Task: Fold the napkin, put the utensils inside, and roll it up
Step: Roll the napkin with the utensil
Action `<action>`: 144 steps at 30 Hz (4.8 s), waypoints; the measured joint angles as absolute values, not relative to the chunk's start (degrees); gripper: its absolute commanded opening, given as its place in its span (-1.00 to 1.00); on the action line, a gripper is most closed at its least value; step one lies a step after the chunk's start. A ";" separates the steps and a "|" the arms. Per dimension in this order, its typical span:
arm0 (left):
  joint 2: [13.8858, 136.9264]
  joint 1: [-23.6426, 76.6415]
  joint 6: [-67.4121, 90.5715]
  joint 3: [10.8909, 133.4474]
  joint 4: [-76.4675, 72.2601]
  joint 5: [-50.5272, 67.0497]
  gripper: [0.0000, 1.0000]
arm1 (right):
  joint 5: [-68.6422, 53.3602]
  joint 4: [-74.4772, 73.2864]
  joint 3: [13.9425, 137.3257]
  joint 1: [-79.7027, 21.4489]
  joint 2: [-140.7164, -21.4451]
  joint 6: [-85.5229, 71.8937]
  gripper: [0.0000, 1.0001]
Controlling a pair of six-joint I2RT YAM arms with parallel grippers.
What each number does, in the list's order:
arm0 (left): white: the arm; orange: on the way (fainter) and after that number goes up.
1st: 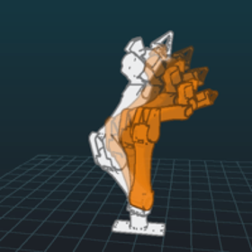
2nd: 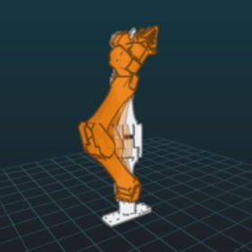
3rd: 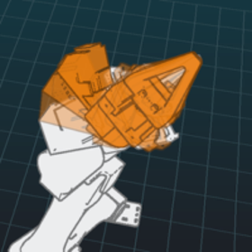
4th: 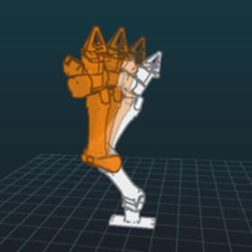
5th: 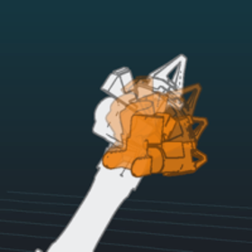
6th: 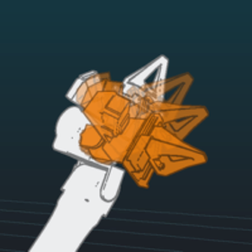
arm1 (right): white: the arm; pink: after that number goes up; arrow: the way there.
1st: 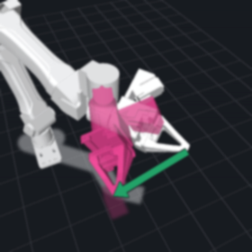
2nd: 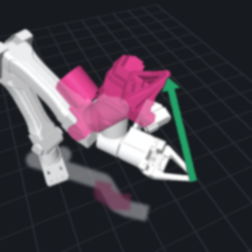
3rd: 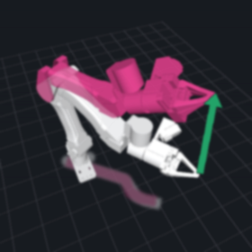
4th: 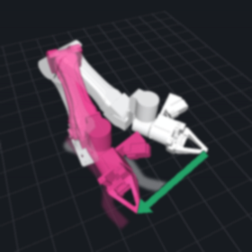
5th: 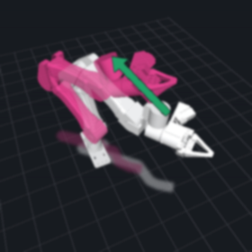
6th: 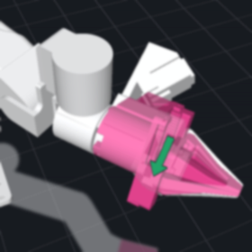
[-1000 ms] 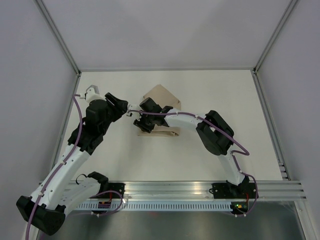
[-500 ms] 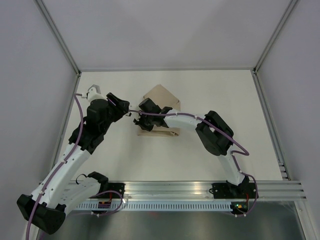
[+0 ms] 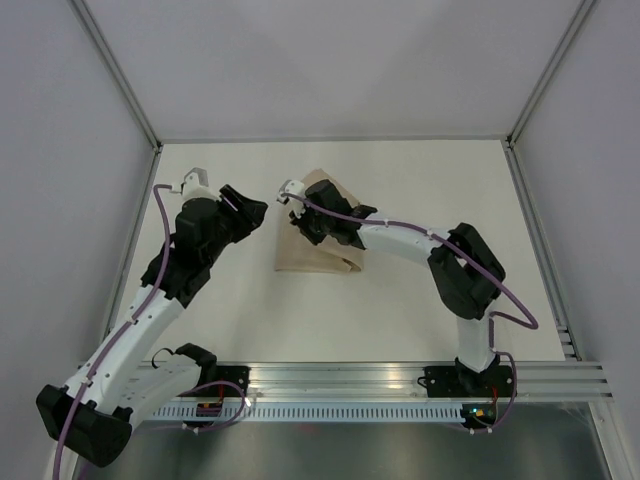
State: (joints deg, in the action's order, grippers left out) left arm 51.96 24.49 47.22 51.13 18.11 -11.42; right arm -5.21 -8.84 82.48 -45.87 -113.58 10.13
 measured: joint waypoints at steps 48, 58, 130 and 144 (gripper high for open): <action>102.91 38.44 38.57 51.57 -10.94 25.65 -0.56 | 1.80 -11.42 53.69 -28.71 -72.01 7.27 -0.88; 107.31 38.44 39.83 55.86 -11.68 25.54 -0.57 | 1.08 -11.90 53.47 -28.69 -70.81 7.49 -0.88; 69.49 27.51 48.27 30.72 -7.25 9.58 -0.67 | 10.55 -12.95 69.78 -48.53 -95.53 10.28 -0.87; 68.99 27.51 49.91 30.37 -8.73 9.54 -0.70 | 9.02 -15.62 79.09 -48.53 -95.55 9.32 -0.86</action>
